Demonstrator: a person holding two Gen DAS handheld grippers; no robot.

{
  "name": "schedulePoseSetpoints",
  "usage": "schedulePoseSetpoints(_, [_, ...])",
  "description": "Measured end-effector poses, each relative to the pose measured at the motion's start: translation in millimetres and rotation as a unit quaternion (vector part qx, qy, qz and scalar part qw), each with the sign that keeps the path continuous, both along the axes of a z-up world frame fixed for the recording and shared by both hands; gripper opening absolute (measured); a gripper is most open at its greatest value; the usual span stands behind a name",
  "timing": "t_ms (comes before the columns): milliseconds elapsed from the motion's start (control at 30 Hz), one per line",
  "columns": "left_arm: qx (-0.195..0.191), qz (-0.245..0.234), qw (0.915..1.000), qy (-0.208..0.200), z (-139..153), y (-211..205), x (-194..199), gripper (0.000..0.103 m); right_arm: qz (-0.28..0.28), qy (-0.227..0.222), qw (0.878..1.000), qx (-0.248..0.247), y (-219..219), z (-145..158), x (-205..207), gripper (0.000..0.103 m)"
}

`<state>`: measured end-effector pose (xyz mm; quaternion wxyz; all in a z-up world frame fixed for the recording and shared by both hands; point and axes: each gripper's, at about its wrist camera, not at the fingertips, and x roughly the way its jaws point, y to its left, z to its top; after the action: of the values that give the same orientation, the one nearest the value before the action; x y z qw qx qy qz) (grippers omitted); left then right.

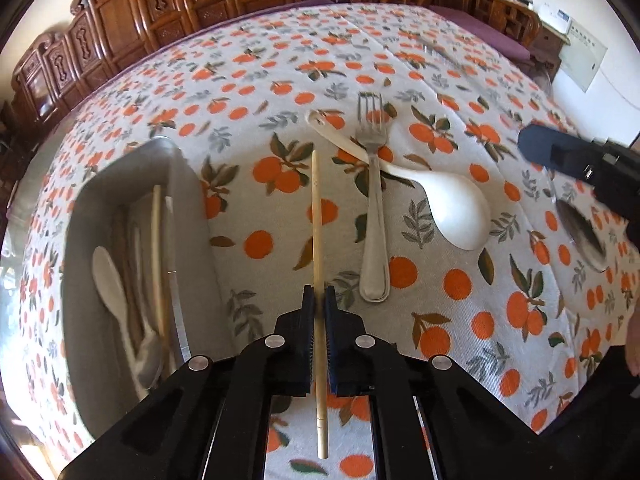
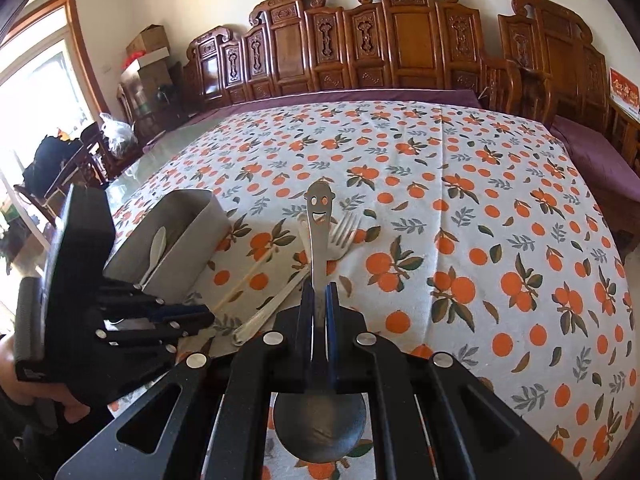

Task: Organize utensils
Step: 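Grasp another wooden chopstick with the left tool while the right tool holds the spoon, then lower the chopstick into the tray and open the left tool while the right tool holds the spoon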

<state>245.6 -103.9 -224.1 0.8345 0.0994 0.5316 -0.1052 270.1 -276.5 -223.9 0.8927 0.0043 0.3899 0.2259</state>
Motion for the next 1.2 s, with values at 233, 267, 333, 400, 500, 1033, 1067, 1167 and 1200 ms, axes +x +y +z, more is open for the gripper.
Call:
schedulePoseSetpoints(233, [-0.026, 0.013, 0.9991, -0.032, 33.1, 25.9, -6.7, 0.004, 0.014, -0.008, 1.000, -0.019, 18.8, 9.6, -11.8, 0.008])
schedulePoseSetpoints(267, [-0.029, 0.014, 0.9988, -0.036, 37.6, 29.5, -6.3, 0.004, 0.015, -0.009, 1.000, -0.022, 20.8, 11.3, -12.1, 0.008])
schedulePoseSetpoints(333, [-0.033, 0.016, 0.9984, -0.043, 44.4, 35.1, -6.2, 0.004, 0.016, -0.012, 0.999, -0.027, 24.8, 16.2, -13.1, 0.007])
schedulePoseSetpoints(400, [-0.036, 0.019, 0.9978, -0.051, 51.3, 42.5, -6.1, 0.004, 0.016, -0.013, 0.999, -0.031, 28.8, 20.3, -14.8, 0.008])
schedulePoseSetpoints(500, [-0.041, 0.023, 0.9971, -0.061, 56.7, 51.8, -6.7, 0.004, 0.015, -0.014, 0.999, -0.031, 35.0, 25.7, -18.6, 0.007])
schedulePoseSetpoints(1033, [-0.064, 0.049, 0.9951, -0.057, 51.6, 111.4, 18.0, 0.004, 0.024, -0.019, 0.998, -0.049, 65.2, 60.7, -25.4, 0.008])
schedulePoseSetpoints(1067, [-0.063, 0.050, 0.9953, -0.054, 48.1, 114.4, 21.1, 0.004, 0.025, -0.019, 0.998, -0.050, 67.3, 61.8, -24.2, 0.007])
schedulePoseSetpoints(1167, [-0.061, 0.053, 0.9957, -0.045, 38.2, 120.6, 27.8, 0.004, 0.024, -0.020, 0.998, -0.049, 71.9, 63.0, -20.7, 0.008])
schedulePoseSetpoints(1200, [-0.061, 0.055, 0.9958, -0.040, 33.9, 123.3, 30.3, 0.004, 0.025, -0.020, 0.998, -0.048, 73.4, 62.6, -19.4, 0.008])
